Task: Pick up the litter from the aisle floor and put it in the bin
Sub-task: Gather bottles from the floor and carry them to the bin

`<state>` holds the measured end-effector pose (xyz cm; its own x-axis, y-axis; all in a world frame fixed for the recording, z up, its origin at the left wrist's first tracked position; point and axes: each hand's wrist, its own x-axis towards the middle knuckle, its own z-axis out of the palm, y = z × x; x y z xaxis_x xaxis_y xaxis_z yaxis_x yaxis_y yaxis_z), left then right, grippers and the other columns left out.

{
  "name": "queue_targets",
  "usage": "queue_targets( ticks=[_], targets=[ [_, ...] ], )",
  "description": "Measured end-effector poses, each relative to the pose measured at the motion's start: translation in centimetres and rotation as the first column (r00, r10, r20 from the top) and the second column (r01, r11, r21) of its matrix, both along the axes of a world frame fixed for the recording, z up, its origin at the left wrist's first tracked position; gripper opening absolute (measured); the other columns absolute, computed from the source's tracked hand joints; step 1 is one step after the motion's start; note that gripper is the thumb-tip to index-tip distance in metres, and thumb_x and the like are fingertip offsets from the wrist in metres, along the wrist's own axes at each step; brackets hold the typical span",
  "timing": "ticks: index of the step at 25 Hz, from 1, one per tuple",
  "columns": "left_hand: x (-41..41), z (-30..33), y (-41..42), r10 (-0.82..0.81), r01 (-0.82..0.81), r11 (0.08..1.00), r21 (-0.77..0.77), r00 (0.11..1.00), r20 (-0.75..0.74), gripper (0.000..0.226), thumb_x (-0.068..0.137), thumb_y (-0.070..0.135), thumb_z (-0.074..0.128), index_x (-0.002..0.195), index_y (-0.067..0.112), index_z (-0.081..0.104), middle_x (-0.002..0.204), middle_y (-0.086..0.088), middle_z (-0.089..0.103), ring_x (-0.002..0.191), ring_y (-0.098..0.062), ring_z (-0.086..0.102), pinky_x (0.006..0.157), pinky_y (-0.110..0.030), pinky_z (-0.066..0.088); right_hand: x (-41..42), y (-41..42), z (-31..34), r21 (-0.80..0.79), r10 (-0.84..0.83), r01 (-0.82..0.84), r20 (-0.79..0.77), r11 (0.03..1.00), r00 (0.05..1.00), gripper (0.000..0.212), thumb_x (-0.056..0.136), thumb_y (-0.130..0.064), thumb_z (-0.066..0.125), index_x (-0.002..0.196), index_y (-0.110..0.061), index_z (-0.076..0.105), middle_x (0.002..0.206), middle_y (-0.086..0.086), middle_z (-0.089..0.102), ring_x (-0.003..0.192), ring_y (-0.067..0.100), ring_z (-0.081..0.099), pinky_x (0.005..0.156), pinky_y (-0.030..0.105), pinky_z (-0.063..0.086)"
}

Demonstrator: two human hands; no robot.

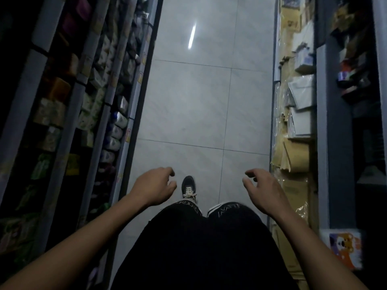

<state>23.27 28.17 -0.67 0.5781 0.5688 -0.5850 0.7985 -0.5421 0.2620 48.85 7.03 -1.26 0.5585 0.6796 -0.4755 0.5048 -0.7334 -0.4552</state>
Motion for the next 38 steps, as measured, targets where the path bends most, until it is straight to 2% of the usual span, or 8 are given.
queue_targets(
  ticks=[8,12,15,20,26,38],
  targets=[
    [18.6,-0.4,12.9,-0.140,0.140,0.990,-0.010,0.990,0.018,0.041,0.095,0.046,0.048,0.130,0.027,0.059,0.117,0.006,0.070,0.103,-0.019,0.064,0.083,-0.036,0.054,10.1,5.0,-0.9,-0.096,-0.197,0.190,-0.077,0.977,0.977,0.033,0.099,-0.039,0.055,0.126,-0.022,0.064,0.122,-0.004,0.063,0.115,0.015,0.056,0.095,0.041,0.051],
    [27.2,-0.6,17.5,-0.162,0.162,0.987,-0.010,0.987,-0.018,0.041,0.095,0.046,0.047,0.130,0.027,0.059,0.117,0.006,0.070,0.102,-0.018,0.064,0.082,-0.036,0.054,19.3,11.3,-1.8,-0.087,-0.148,0.141,-0.079,0.986,0.986,0.036,0.100,-0.040,0.053,0.129,-0.022,0.063,0.127,-0.004,0.062,0.117,0.015,0.055,0.097,0.040,0.050],
    [31.4,-0.5,20.2,-0.120,0.120,0.993,-0.011,0.993,-0.024,0.042,0.095,0.047,0.047,0.129,0.027,0.059,0.117,0.005,0.070,0.103,-0.019,0.065,0.083,-0.036,0.054,26.3,17.4,-1.5,-0.050,-0.058,0.054,-0.073,0.997,0.996,0.037,0.099,-0.040,0.054,0.128,-0.020,0.063,0.127,-0.002,0.063,0.116,0.017,0.056,0.097,0.040,0.050],
    [34.9,-0.2,25.1,0.005,-0.006,1.000,-0.028,0.999,-0.048,0.042,0.094,0.054,0.049,0.126,0.029,0.061,0.115,0.004,0.071,0.104,-0.021,0.066,0.084,-0.037,0.054,36.4,29.8,0.3,0.003,0.067,-0.067,-0.024,0.998,0.997,0.040,0.099,-0.041,0.052,0.130,-0.018,0.063,0.127,0.000,0.065,0.116,0.021,0.058,0.097,0.039,0.049],
    [38.7,-0.8,36.4,0.124,-0.130,0.988,-0.079,0.990,-0.071,0.044,0.091,0.048,0.048,0.128,0.029,0.061,0.113,0.006,0.071,0.100,-0.016,0.065,0.084,-0.036,0.055,43.6,43.9,0.9,0.036,0.114,-0.116,0.038,0.993,0.993,0.042,0.099,-0.043,0.051,0.130,-0.019,0.063,0.126,0.000,0.065,0.113,0.021,0.059,0.095,0.042,0.051],
    [58.0,1.1,62.6,-0.033,0.034,0.999,-0.033,0.999,0.025,0.041,0.096,0.044,0.049,0.132,0.027,0.059,0.119,0.006,0.070,0.102,-0.017,0.065,0.079,-0.034,0.053,52.9,56.0,0.4,-0.056,-0.122,0.121,-0.028,0.991,0.992,0.034,0.099,-0.041,0.055,0.127,-0.023,0.064,0.124,-0.006,0.063,0.115,0.014,0.056,0.097,0.039,0.050]
  ],
)
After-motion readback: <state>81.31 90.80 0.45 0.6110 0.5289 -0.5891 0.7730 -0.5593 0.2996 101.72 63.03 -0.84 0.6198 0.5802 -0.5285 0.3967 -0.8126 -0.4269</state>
